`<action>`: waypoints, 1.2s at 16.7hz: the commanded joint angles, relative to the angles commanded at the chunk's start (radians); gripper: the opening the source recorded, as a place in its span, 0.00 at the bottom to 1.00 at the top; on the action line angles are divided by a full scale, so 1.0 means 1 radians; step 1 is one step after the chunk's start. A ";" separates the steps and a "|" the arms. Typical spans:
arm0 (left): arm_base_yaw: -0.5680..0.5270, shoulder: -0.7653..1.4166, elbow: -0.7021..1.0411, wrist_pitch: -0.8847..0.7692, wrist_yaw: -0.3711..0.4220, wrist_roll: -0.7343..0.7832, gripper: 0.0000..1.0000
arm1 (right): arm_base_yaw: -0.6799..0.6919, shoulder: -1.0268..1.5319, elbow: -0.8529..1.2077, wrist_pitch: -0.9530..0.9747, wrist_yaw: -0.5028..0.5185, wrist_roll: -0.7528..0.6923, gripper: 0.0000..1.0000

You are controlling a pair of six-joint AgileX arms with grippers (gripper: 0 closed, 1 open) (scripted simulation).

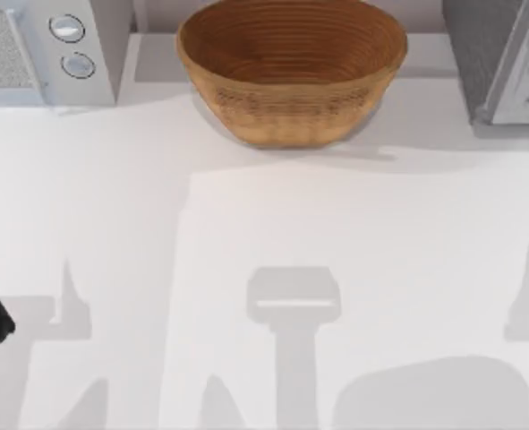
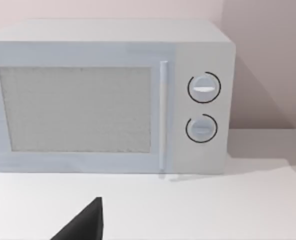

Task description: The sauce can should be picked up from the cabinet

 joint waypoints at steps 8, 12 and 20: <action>0.000 0.000 0.000 0.000 0.000 0.000 1.00 | 0.036 0.066 0.036 0.059 0.004 0.004 0.00; 0.000 0.000 0.000 0.000 0.000 0.000 1.00 | 0.143 0.294 0.134 0.255 0.019 0.008 0.00; 0.000 0.000 0.000 0.000 0.000 0.000 1.00 | 0.465 1.093 0.342 0.790 0.069 0.018 0.00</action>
